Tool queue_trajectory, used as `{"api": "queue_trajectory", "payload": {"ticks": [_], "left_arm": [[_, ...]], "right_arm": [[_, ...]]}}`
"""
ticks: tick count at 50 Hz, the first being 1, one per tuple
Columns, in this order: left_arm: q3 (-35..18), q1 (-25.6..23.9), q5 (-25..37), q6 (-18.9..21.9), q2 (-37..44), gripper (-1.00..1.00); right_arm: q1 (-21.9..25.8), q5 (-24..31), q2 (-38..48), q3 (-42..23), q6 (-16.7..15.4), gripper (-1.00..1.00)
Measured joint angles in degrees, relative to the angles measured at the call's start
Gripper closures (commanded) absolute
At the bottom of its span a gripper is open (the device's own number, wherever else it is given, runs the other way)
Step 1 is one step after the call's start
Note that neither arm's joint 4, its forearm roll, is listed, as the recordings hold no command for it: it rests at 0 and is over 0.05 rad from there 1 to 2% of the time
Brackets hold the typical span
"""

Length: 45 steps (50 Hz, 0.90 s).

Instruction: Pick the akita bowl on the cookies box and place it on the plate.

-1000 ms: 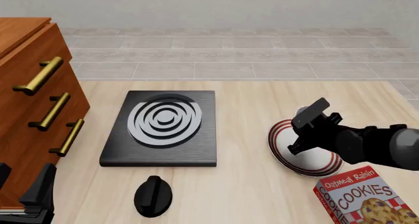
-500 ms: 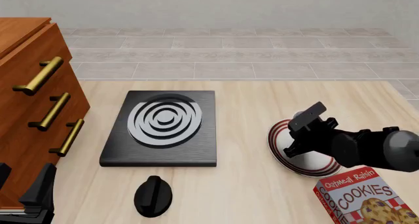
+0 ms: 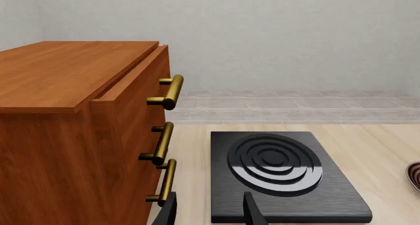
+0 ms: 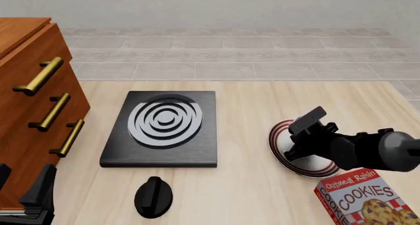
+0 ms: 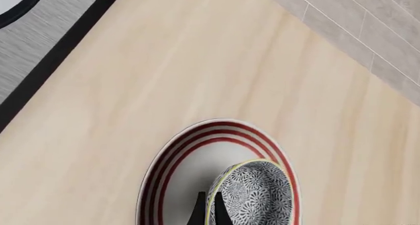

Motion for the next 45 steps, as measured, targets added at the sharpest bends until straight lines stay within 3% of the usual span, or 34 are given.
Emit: {"api": "queue_trajectory", "payload": {"ticks": [8,9,31,45], "left_arm": [[0.00,0.00,0.00,0.00,0.00,-1.00],[0.00,0.00,0.00,0.00,0.00,-1.00],[0.00,0.00,0.00,0.00,0.00,-1.00],[0.00,0.00,0.00,0.00,0.00,-1.00]], "right_arm": [[-0.21,-0.48,0.94,-0.28,0.01,1.00],[-0.26,-0.50,1.02,-0.37,-0.01,-1.00],[0.26,-0.88,1.94,-1.07,0.52,-1.00],[1.28,-0.59,-2.21,0.98,1.23,-1.00]]}}
